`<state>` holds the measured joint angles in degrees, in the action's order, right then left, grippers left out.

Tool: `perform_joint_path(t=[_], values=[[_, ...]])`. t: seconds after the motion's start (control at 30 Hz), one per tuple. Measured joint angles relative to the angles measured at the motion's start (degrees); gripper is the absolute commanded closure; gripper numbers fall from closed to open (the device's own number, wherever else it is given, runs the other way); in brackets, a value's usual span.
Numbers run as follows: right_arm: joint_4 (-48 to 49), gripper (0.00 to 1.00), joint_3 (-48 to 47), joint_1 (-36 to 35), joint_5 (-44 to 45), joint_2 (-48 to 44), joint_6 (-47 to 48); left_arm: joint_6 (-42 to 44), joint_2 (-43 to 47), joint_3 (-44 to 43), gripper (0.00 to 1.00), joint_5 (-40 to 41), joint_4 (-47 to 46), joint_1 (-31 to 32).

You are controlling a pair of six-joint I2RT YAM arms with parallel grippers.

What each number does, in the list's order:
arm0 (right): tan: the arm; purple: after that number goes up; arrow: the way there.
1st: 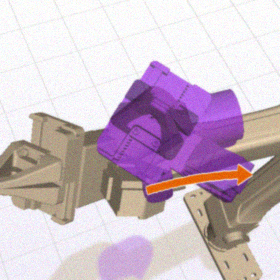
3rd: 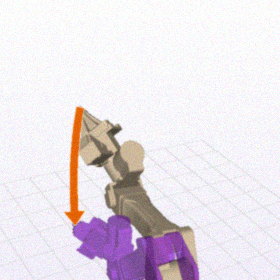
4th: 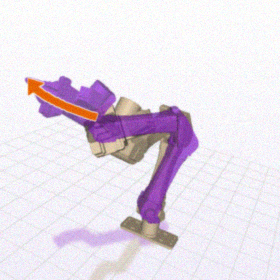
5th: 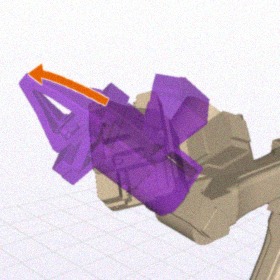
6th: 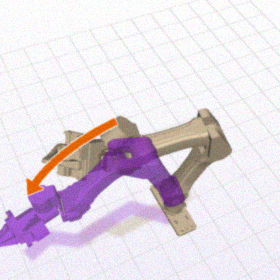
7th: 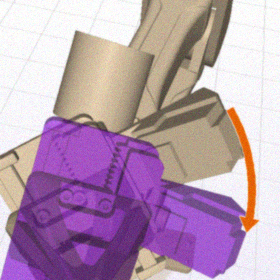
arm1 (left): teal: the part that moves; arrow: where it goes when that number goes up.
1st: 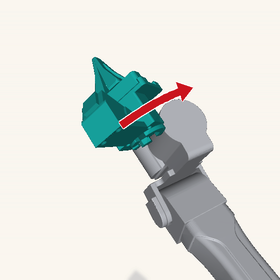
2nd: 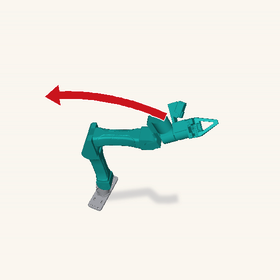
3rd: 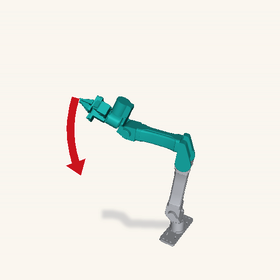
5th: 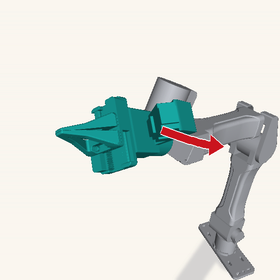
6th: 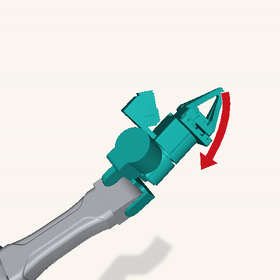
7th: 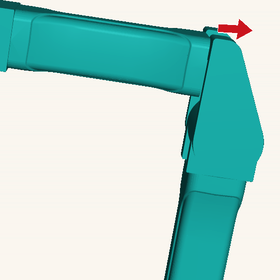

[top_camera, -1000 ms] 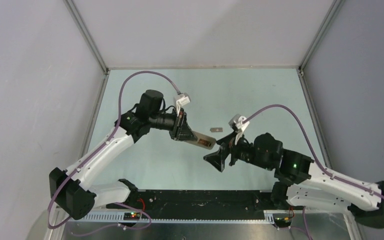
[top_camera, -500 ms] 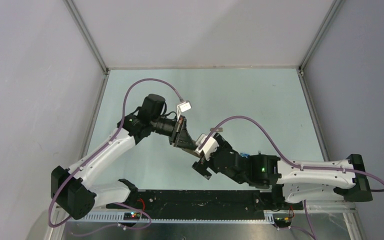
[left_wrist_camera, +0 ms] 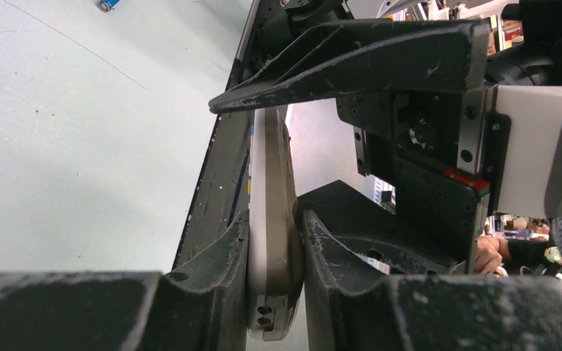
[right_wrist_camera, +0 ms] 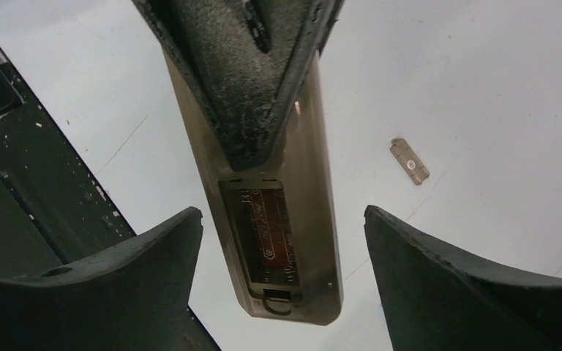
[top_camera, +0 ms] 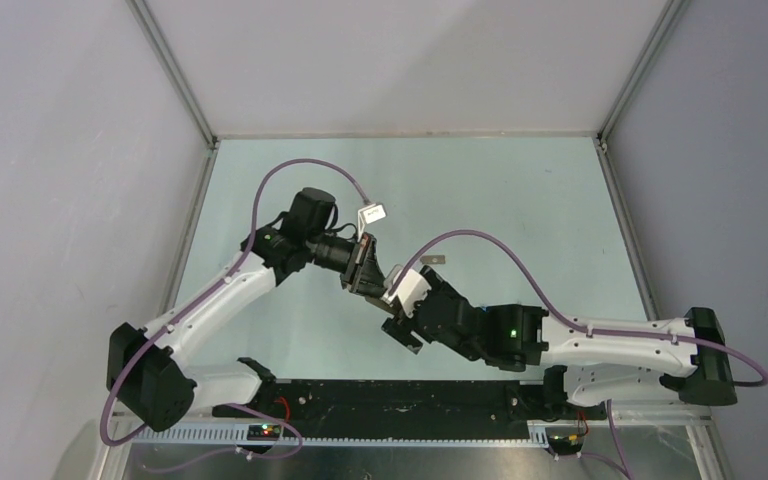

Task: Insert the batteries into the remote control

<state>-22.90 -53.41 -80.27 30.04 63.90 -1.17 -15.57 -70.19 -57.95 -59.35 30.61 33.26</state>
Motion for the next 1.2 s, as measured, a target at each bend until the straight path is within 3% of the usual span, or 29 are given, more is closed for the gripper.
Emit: perform_joint_path(t=[0.13, 0.23, 0.37, 0.53, 0.9, 1.2], values=[[0.07, 0.24, 0.0, 0.04, -1.07, 0.68, 0.9, -0.07, 0.0, 0.0, 1.0, -0.26, 0.0, -0.09], [0.11, 0.38, 0.0, 0.09, -1.42, 0.94, 1.29, -0.17, 0.0, 0.0, 1.0, -0.46, -0.02, -0.37], [0.24, 0.45, 0.0, 0.09, -1.14, 1.75, 1.84, -0.92, 0.0, 0.0, 0.98, -0.61, 0.11, -0.85], [0.85, 0.57, 0.0, -0.02, -0.55, 2.01, 2.4, -1.03, 0.0, 0.0, 0.76, -0.9, 0.37, -1.44], [4.24, 0.65, 0.04, 2.1, 0.57, 1.22, -1.55, -4.7, 1.73, -0.37, 0.45, 5.07, 0.2, -2.27], [10.08, 0.65, 0.09, 5.51, -0.22, -0.74, -7.93, -12.24, 7.74, -3.1, 0.44, 17.31, -3.96, -2.84]])
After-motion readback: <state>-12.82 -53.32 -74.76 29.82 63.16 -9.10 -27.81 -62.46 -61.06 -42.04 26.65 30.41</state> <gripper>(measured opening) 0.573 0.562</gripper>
